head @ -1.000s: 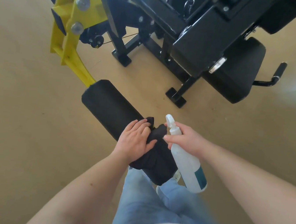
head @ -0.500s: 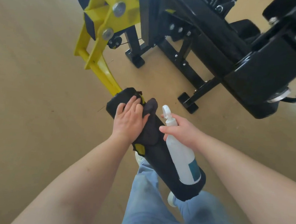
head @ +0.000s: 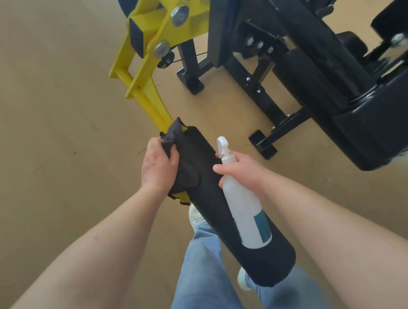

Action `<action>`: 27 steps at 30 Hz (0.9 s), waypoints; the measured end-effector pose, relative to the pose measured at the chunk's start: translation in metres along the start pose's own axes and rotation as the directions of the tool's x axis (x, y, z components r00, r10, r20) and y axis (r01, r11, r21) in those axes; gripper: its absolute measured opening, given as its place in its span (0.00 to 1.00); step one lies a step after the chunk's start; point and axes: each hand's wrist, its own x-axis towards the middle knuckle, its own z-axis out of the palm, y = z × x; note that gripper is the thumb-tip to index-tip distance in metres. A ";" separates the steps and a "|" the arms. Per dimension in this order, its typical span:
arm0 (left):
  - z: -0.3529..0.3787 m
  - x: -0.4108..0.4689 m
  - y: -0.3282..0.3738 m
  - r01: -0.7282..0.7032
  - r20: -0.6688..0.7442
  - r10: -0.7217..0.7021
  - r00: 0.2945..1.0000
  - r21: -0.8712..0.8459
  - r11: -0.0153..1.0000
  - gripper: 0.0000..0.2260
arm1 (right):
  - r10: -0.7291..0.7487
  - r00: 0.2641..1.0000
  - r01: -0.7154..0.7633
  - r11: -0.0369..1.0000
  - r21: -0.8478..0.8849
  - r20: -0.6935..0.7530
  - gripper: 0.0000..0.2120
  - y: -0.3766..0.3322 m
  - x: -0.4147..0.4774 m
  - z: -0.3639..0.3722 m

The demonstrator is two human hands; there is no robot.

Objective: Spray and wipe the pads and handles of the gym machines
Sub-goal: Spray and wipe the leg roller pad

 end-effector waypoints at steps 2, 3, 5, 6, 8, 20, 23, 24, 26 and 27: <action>-0.002 -0.005 -0.006 0.048 0.000 -0.048 0.999 -0.039 0.998 0.07 | 0.003 0.999 -0.002 0.999 -0.043 0.038 0.22 -0.004 0.001 0.003; -0.003 -0.007 -0.009 0.068 0.006 -0.068 0.998 -0.053 0.996 0.07 | 0.005 0.998 -0.001 0.998 -0.061 0.057 0.21 -0.007 0.001 0.005; -0.003 -0.006 -0.009 0.095 0.010 -0.095 0.995 -0.083 0.992 0.08 | 0.009 0.996 -0.001 0.996 -0.091 0.094 0.17 -0.014 0.002 0.012; -0.004 -0.006 -0.008 0.106 0.009 -0.105 0.994 -0.097 0.990 0.08 | 0.011 0.994 0.001 0.994 -0.112 0.105 0.16 -0.017 0.002 0.016; -0.005 -0.005 -0.006 0.120 0.013 -0.120 0.993 -0.117 0.986 0.09 | 0.007 0.995 0.008 0.988 -0.157 0.100 0.13 -0.021 0.002 0.022; -0.009 -0.025 -0.005 0.048 -0.093 -0.058 0.994 -0.102 0.994 0.15 | 0.139 0.981 -0.119 0.982 -0.145 0.137 0.10 0.021 -0.026 0.006; -0.010 -0.039 0.000 0.031 -0.122 -0.040 0.992 -0.078 0.996 0.13 | 0.177 0.971 -0.148 0.973 -0.177 0.163 0.12 0.042 -0.041 -0.002; -0.011 -0.045 0.004 0.023 -0.128 -0.034 0.991 -0.081 0.996 0.12 | 0.169 0.973 -0.138 0.972 -0.190 0.157 0.12 0.049 -0.047 -0.005; -0.011 -0.059 0.012 0.010 -0.149 -0.023 0.989 -0.089 0.996 0.10 | 0.157 0.979 -0.120 0.960 -0.254 0.132 0.12 0.066 -0.057 -0.012; -0.011 -0.066 0.015 0.009 -0.162 -0.023 0.987 -0.085 0.996 0.10 | 0.158 0.980 -0.119 0.951 -0.284 0.120 0.12 0.075 -0.062 -0.015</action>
